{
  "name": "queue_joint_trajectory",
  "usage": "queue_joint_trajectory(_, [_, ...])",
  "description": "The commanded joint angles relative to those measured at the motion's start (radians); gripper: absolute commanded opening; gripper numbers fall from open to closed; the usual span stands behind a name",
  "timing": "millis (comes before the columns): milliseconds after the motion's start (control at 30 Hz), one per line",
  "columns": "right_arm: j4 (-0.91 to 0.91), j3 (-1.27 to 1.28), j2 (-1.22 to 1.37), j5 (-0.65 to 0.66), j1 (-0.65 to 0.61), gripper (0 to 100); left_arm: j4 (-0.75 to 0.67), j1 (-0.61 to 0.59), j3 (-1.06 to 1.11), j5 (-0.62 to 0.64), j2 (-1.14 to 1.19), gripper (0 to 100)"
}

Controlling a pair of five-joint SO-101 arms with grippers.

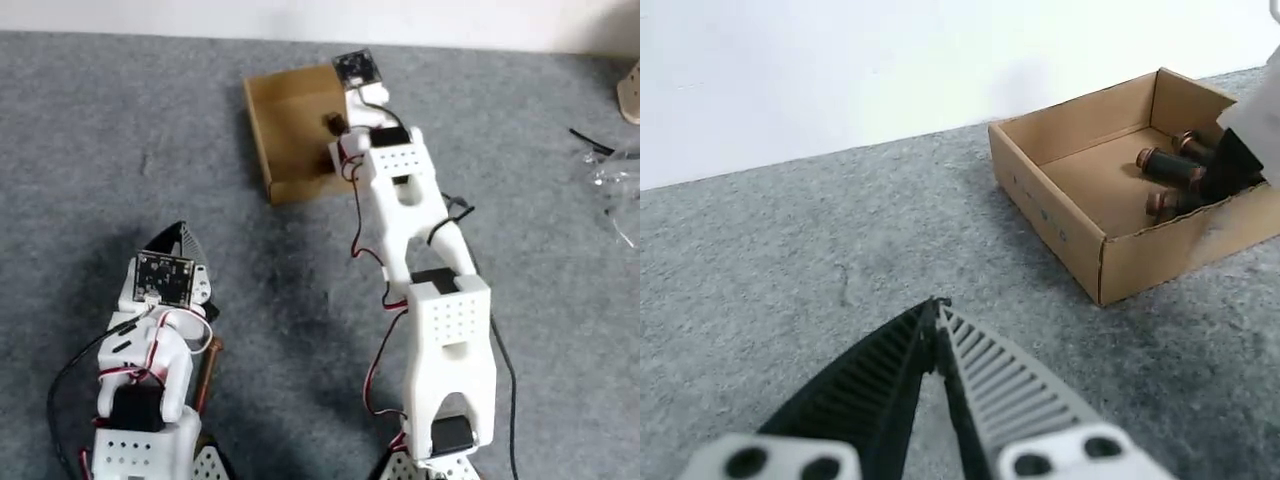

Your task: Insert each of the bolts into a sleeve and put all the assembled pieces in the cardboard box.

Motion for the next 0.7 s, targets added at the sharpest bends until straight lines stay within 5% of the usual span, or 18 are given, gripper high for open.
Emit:
queue_joint_trajectory(0, [0.045,-0.056,-0.031,0.0,0.013,25.9,-0.02,-0.012,0.015,-0.003,-0.013,1])
queue_joint_trajectory(667, [0.403,-0.363,-0.191,-0.006,0.012,25.9,-0.02,-0.012,0.015,-0.003,-0.013,1])
